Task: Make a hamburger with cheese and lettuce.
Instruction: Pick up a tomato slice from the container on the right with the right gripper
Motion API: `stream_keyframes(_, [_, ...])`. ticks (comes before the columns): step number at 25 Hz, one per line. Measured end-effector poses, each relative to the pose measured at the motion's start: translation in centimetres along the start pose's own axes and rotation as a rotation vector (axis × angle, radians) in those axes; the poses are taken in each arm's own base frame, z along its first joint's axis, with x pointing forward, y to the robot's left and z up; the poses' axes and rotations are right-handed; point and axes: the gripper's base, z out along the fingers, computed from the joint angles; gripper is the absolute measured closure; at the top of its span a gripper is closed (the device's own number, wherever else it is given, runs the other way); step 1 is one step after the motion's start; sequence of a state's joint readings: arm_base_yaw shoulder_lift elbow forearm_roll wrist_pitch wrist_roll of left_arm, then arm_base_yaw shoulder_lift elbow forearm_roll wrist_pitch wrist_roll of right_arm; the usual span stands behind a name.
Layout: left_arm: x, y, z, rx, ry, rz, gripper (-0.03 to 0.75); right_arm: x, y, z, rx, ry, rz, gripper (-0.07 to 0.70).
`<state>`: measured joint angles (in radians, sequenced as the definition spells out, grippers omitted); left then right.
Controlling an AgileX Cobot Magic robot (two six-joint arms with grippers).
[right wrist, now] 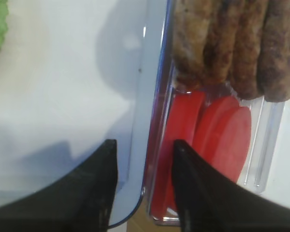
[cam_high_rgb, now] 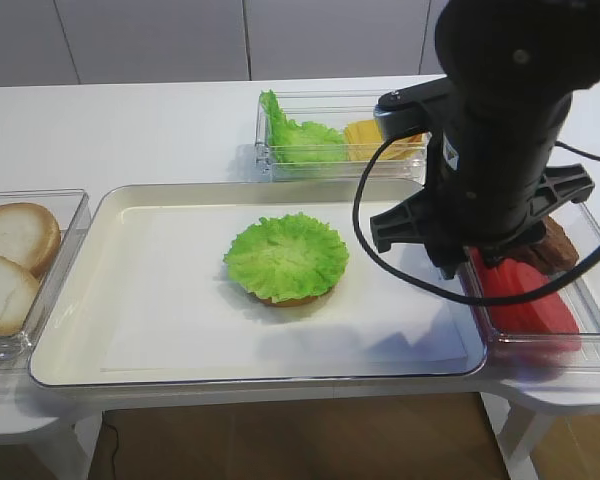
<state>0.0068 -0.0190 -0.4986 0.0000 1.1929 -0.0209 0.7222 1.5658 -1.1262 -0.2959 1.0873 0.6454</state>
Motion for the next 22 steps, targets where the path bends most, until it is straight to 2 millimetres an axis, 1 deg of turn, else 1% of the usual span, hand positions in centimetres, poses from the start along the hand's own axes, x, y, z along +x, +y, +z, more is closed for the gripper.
stream_keyframes(5, [0.00, 0.00, 0.00, 0.000, 0.000, 0.000, 0.289, -0.04, -0.05, 0.00, 0.006, -0.005, -0.004, 0.374])
stream_keyframes(17, [0.00, 0.00, 0.00, 0.000, 0.000, 0.000, 0.289, -0.08, -0.11, 0.00, 0.012, -0.009, -0.010, 0.377])
stream_keyframes(22, [0.00, 0.00, 0.00, 0.000, 0.000, 0.000, 0.289, -0.20, 0.09, 0.44, 0.020, 0.006, -0.014, 0.379])
